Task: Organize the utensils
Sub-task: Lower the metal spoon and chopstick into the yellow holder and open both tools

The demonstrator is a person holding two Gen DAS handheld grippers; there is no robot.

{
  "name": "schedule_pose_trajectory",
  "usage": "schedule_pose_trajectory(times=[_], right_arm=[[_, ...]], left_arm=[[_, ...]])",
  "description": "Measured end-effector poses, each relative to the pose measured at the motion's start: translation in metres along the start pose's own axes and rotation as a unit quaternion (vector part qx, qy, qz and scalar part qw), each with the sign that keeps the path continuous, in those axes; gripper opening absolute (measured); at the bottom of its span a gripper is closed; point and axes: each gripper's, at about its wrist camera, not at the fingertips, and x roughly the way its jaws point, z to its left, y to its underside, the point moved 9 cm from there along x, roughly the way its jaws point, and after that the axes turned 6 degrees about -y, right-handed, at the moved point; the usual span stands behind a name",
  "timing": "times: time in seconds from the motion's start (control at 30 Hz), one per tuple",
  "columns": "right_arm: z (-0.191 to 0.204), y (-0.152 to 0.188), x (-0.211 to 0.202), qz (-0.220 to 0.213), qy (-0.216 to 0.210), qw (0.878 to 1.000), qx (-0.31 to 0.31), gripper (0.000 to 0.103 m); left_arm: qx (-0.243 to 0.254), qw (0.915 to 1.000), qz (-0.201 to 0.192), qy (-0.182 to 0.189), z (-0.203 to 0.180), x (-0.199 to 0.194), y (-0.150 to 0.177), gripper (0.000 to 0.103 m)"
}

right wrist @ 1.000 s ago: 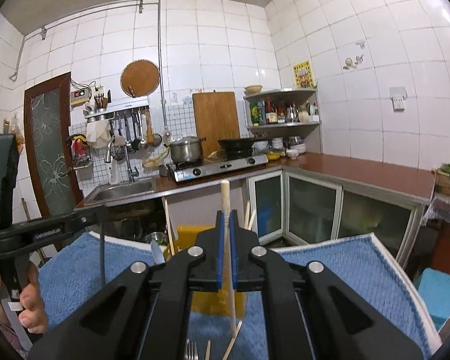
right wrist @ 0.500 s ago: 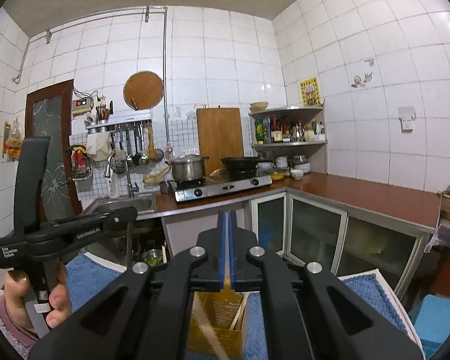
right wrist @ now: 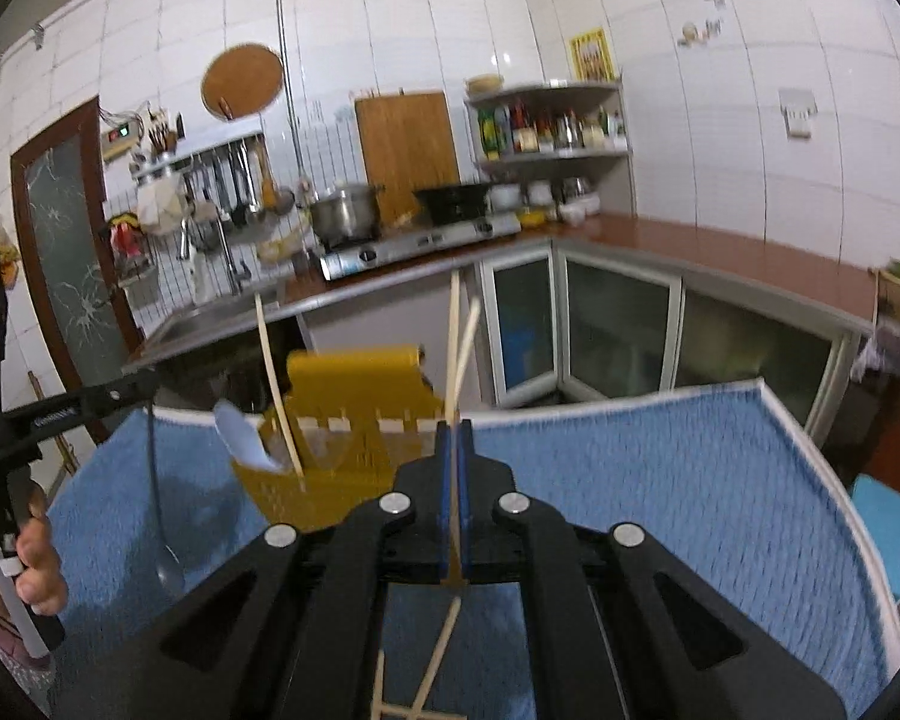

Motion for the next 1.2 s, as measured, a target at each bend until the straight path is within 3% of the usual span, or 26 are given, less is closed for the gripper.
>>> schedule_pose_trajectory(times=[0.3, 0.5, 0.57, 0.6, 0.87, 1.07, 1.2], right_arm=[[-0.007, 0.095, 0.052, 0.121, 0.019, 0.992, 0.03, 0.004], [-0.002, 0.13, 0.077, 0.172, 0.036, 0.984, 0.031, 0.005], [-0.001, 0.136, 0.08, 0.181, 0.039, 0.982, 0.032, 0.033], [0.0, 0.136, 0.08, 0.178, 0.042, 0.983, 0.032, 0.035], [0.005, 0.151, 0.093, 0.208, 0.051, 0.976, 0.027, 0.033], [0.004, 0.156, 0.102, 0.224, 0.062, 0.972, 0.033, 0.006], [-0.003, 0.142, 0.091, 0.206, 0.05, 0.976, 0.057, 0.006]], left_arm=[[-0.007, 0.9991, 0.039, -0.013, 0.031, 0.012, 0.053, 0.008], [0.0, 0.9986, 0.05, -0.017, 0.038, 0.014, 0.068, 0.008], [-0.001, 0.9984, 0.053, -0.018, 0.038, 0.015, 0.072, 0.008], [-0.001, 0.9984, 0.054, -0.017, 0.039, 0.015, 0.073, 0.008], [-0.002, 0.9979, 0.063, -0.016, 0.04, 0.018, 0.081, 0.008], [-0.001, 0.9977, 0.065, -0.018, 0.04, 0.02, 0.083, 0.008], [0.003, 0.9981, 0.06, -0.017, 0.037, 0.016, 0.08, 0.008]])
